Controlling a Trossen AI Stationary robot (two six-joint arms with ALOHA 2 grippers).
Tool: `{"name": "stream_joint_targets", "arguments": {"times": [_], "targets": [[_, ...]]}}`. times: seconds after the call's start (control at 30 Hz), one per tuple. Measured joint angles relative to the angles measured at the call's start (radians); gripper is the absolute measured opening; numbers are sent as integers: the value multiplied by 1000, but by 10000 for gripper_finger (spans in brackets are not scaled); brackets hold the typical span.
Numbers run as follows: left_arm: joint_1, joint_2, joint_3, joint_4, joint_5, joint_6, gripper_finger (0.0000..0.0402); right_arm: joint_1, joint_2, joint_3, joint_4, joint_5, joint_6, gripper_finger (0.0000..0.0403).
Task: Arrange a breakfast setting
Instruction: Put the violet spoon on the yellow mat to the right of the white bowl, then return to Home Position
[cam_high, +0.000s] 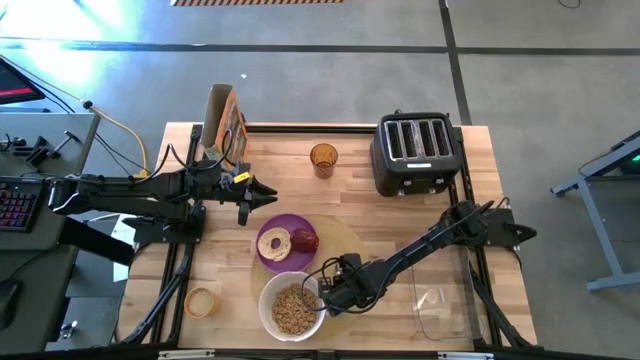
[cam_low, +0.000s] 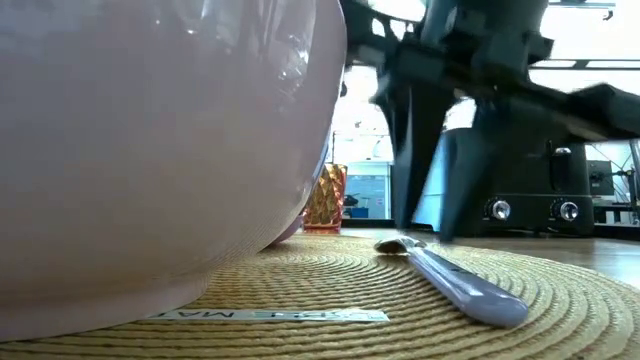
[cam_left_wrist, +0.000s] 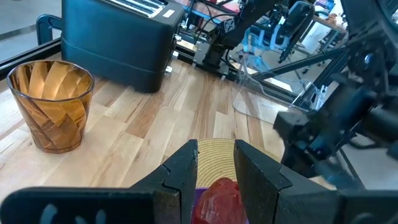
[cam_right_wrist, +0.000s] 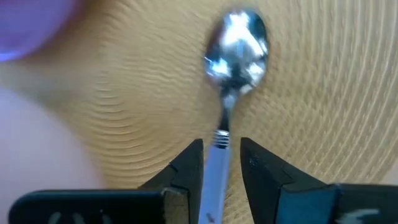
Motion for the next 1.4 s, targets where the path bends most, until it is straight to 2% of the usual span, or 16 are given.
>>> {"name": "stream_joint_targets", "arguments": {"times": [0.17, 0.3, 0.53, 0.73, 0.97, 1.03, 1.13, 1.4], "targets": [[0, 0, 0, 0, 0, 0, 95, 0, -64, 0, -36, 118, -130, 85], [0, 0, 0, 0, 0, 0, 95, -17, -129, 0, -64, 195, -296, 85], [0, 0, 0, 0, 0, 0, 95, -105, -268, 0, -114, 255, -713, 85], [0, 0, 0, 0, 0, 0, 95, -207, -380, 0, -89, 231, -1139, 85], [0, 0, 0, 0, 0, 0, 95, -297, -450, -7, -53, 98, -1485, 85], [0, 0, 0, 0, 0, 0, 95, -311, -493, -63, 12, 59, -1551, 85], [0, 0, 0, 0, 0, 0, 95, -334, -602, -221, 143, 24, -1608, 85], [0, 0, 0, 0, 0, 0, 95, -350, -998, -694, 467, -2, -1665, 85]]}}
